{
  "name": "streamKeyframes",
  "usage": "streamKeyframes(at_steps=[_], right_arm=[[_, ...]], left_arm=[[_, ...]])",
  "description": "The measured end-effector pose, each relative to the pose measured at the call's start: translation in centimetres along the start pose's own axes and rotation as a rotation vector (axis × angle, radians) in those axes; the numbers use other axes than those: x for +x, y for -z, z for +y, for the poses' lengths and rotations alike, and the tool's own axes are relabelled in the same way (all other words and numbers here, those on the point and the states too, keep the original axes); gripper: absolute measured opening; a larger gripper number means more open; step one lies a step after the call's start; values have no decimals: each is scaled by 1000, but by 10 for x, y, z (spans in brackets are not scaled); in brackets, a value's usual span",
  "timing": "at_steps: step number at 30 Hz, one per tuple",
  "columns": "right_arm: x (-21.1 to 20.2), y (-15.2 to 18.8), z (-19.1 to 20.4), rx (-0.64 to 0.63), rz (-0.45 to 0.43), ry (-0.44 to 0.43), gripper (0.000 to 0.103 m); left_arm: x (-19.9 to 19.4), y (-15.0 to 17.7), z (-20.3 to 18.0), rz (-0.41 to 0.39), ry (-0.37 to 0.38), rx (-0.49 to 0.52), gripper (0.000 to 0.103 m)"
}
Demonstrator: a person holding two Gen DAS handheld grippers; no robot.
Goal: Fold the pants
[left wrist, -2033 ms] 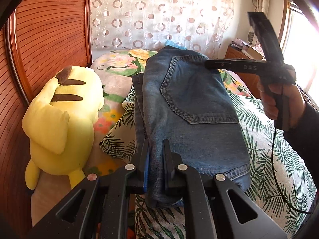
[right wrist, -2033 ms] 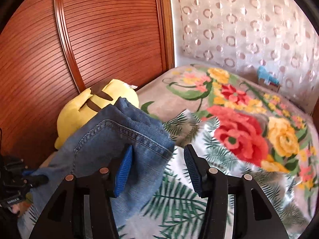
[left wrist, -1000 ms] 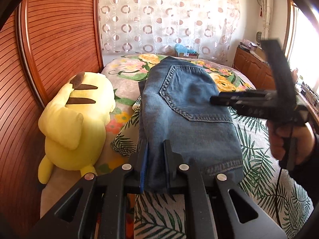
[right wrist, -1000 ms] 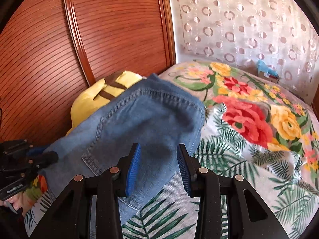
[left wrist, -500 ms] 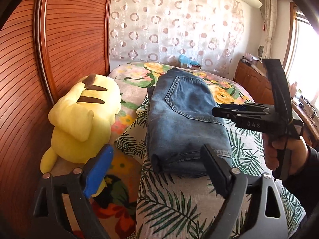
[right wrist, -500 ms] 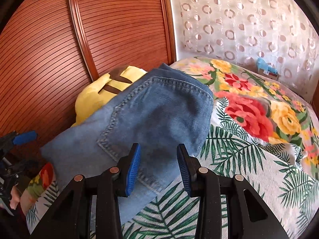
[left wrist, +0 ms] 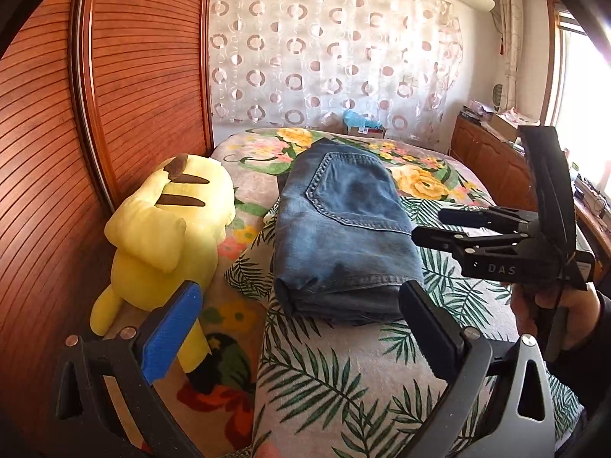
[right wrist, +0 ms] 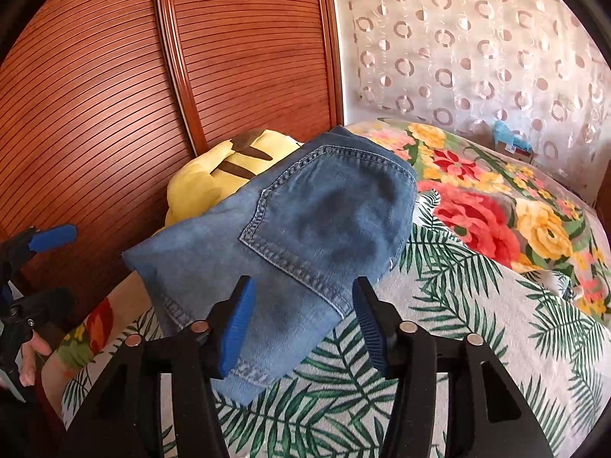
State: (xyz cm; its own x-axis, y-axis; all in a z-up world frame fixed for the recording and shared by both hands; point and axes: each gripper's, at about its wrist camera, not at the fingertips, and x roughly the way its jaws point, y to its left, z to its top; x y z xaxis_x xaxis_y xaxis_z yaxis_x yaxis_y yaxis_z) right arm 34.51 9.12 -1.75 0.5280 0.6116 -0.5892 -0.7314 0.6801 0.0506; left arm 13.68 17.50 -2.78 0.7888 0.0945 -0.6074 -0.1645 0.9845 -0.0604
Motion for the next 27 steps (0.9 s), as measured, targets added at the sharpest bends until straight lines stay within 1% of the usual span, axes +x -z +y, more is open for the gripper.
streamKeyframes(at_steps=[1, 2, 5, 8, 15, 20, 27], right_arm=[[-4, 2, 0, 3, -4, 9, 71], [-8, 4, 1, 8, -10, 18, 78], [-22, 9, 4, 10, -20, 30, 86], [-35, 17, 6, 12, -22, 40, 88], [-72, 40, 10, 33, -52, 87, 88], [-105, 61, 7, 47, -74, 122, 88], [-149, 88, 4, 85, -92, 158, 88]], left_arm=[[-2, 1, -2, -4, 1, 3, 103], [-4, 1, -4, -7, 2, 7, 103], [-11, 3, -11, -16, 3, 15, 103], [-18, 5, -17, -25, 3, 22, 103], [-28, 10, -34, -28, 5, 32, 103], [-33, 12, -53, -32, 26, 46, 103], [-39, 14, -81, -34, 84, 76, 103]])
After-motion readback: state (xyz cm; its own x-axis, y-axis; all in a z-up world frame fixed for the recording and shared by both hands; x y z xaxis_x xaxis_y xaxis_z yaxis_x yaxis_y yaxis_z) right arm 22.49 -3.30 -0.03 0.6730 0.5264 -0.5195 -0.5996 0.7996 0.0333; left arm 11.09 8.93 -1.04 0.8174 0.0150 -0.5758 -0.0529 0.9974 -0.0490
